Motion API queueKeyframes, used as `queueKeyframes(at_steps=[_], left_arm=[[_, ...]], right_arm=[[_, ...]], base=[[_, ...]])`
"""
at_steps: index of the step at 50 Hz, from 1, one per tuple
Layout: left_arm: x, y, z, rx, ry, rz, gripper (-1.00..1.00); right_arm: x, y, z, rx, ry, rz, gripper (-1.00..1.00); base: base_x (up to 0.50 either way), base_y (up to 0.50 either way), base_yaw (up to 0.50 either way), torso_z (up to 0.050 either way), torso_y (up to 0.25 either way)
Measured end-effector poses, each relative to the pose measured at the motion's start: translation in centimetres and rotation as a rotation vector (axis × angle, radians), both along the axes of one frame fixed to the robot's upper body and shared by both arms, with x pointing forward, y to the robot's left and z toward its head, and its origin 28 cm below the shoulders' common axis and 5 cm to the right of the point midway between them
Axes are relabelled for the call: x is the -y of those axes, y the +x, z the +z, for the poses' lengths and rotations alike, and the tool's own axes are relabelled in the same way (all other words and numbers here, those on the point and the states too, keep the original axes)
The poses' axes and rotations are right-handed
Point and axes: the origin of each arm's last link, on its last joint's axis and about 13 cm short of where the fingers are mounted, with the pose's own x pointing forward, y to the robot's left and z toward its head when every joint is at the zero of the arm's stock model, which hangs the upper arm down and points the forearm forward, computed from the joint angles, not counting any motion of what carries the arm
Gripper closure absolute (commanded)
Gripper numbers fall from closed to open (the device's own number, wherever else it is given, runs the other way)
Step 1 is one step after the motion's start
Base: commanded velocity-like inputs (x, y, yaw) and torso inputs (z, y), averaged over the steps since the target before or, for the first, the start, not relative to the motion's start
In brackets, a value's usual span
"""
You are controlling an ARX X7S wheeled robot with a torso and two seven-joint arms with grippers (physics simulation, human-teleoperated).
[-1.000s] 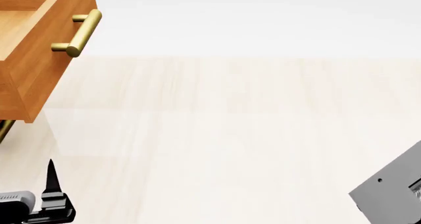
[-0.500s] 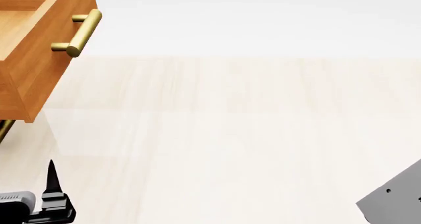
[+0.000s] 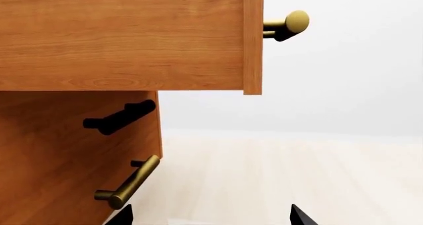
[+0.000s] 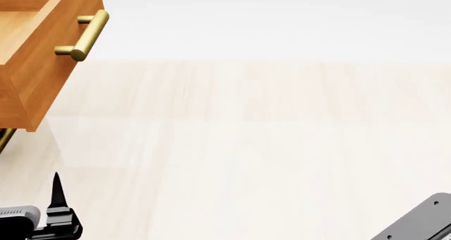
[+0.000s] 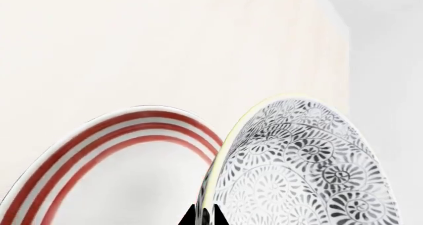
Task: Put the bowl on the plate.
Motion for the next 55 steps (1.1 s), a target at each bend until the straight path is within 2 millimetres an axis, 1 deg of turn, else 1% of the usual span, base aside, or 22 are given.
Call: queueKeyframes(at_steps=[12, 27, 40, 55], left_arm=[[0.0, 0.0, 0.0, -0.001, 0.001, -0.001, -1.0], [0.1, 0.0, 0.1, 0.0, 0.005, -0.002, -1.0], [0.1, -0.1, 0.1, 0.0, 0.007, -0.002, -1.0], [0.2, 0.0, 0.0, -0.001, 0.007, -0.005, -1.0]], right_arm=[[-0.3, -0.8, -1.1, -0.009, 0.018, 0.006, 1.0], [-0.3, -1.1, -2.0, -0.01, 0.047, 0.015, 1.0], [-0.4, -1.3, -2.6, -0.013, 0.068, 0.02, 1.0], [-0.3, -2.1, -2.8, 0.031, 0.121, 0.002, 1.0]], base=[[0.0, 0.0, 0.0, 0.0, 0.0], [0.0, 0.0, 0.0, 0.0, 0.001], [0.0, 0.0, 0.0, 0.0, 0.0], [0.0, 0.0, 0.0, 0.0, 0.0]])
